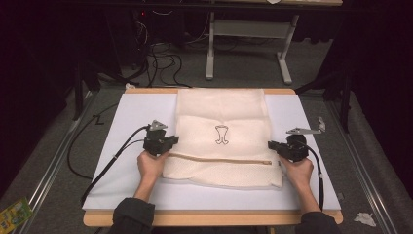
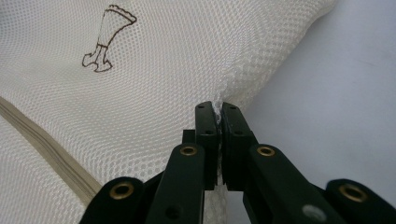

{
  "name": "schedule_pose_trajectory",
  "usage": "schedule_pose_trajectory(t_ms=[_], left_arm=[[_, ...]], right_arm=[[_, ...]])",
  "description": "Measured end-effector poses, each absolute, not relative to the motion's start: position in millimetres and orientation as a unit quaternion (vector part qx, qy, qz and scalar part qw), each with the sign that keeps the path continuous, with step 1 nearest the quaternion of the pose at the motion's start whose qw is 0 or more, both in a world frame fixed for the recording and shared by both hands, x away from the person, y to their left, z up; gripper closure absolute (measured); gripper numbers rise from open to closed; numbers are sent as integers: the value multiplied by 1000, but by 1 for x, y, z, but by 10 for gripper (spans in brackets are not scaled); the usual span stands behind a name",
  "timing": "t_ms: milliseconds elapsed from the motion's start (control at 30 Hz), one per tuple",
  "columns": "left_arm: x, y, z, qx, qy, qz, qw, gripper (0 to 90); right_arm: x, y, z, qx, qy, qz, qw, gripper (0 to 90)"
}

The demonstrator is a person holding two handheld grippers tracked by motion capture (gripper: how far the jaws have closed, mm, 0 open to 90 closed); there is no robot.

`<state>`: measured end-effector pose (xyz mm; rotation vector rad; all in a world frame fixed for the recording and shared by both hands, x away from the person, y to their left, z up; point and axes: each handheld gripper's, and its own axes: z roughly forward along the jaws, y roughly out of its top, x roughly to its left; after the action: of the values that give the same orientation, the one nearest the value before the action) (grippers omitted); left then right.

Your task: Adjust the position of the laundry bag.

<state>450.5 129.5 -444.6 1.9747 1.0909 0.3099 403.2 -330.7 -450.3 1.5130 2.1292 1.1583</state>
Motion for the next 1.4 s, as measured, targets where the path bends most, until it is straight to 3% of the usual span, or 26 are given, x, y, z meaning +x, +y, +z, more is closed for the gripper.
schedule_pose_trajectory(t_ms=[1067, 1400], left_arm=[[462, 142, -466, 787, 463, 141, 383, 818], [460, 141, -466, 788, 457, 148, 384, 714]], right_arm=[[424, -303, -462, 532, 740, 378, 163, 860], [423, -302, -461, 533, 741, 375, 166, 800]])
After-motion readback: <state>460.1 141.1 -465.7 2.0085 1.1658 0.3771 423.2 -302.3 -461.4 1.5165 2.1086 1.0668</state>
